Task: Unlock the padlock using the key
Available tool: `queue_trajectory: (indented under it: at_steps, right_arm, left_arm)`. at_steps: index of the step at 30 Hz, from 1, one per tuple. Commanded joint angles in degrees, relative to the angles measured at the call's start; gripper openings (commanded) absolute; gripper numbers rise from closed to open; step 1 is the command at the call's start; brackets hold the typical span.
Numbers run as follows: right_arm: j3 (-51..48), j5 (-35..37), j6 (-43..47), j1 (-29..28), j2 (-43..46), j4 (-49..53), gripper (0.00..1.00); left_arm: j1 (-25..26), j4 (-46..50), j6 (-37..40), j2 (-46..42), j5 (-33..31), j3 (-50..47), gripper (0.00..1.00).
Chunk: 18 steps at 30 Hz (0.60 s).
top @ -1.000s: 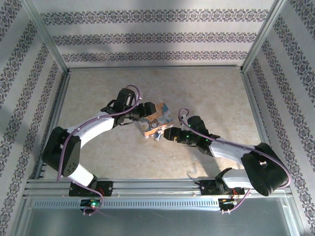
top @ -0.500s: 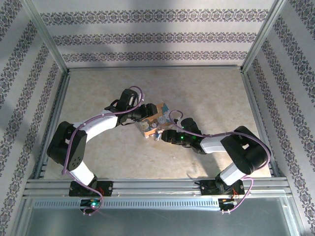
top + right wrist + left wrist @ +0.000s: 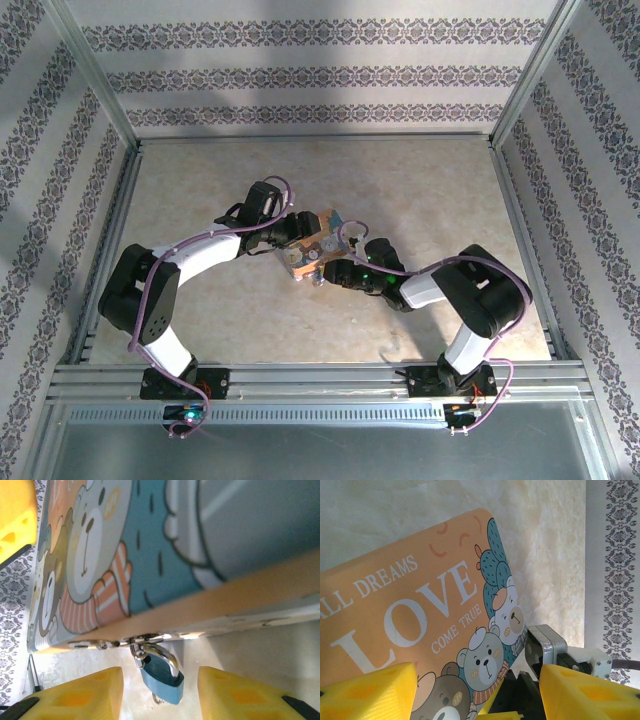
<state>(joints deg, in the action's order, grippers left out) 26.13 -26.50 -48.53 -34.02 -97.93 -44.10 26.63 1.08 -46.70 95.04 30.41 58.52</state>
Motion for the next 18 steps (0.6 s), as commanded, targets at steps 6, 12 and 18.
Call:
queue_trajectory:
  at_steps: [6, 12, 18]
  right_arm:
    - [1.91, -1.18, -1.17, -0.60, -4.17, -3.70, 0.39]
    - [2.17, -1.71, -1.67, -0.65, -5.15, -4.98, 0.38]
    - [1.91, -1.10, -2.59, -0.74, -5.86, -6.64, 0.34]
  left_arm:
    - [0.09, -0.29, 0.62, -0.55, 0.42, 0.13, 0.65]
    - [-0.09, -0.22, 0.46, -0.83, 0.26, -0.11, 0.65]
    - [-0.27, -0.20, 0.63, -0.57, -0.59, -0.69, 0.65]
